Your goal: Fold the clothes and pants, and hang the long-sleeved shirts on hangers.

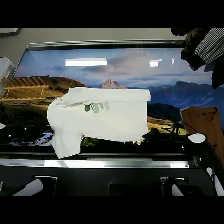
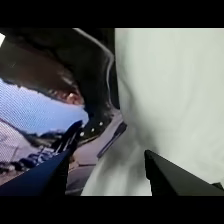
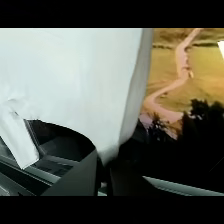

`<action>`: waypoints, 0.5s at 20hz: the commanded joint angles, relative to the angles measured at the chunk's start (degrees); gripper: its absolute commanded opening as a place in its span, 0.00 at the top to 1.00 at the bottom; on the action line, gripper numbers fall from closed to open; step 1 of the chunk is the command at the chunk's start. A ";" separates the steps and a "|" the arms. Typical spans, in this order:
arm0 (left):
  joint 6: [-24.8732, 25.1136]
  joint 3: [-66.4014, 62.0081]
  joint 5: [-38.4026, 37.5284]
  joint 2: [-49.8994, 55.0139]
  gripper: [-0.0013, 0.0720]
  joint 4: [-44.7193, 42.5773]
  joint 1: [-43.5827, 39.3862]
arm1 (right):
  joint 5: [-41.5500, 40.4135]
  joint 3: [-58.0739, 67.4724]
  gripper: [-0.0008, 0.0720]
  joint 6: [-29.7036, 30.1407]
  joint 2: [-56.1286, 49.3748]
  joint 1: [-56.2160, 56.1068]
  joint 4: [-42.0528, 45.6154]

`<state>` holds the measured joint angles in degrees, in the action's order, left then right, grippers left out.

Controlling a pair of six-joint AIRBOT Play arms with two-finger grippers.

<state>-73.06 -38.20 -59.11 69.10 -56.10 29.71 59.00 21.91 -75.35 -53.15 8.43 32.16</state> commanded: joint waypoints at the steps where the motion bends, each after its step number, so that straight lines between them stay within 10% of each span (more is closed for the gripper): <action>1: 3.52 0.13 4.61 3.45 0.26 3.45 -2.60 | 1.64 0.87 0.95 -2.29 1.38 -0.04 0.33; 7: 3.48 0.13 8.02 5.70 0.27 4.28 -4.52 | 2.21 0.87 0.95 -2.71 2.82 -0.04 0.24; 10: 3.69 0.07 7.72 6.21 0.63 5.79 -5.20 | 2.14 0.87 0.95 -3.58 4.44 -0.04 0.28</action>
<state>-69.73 -38.09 -51.75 74.61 -51.53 25.26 60.99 22.74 -78.11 -50.00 8.43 32.45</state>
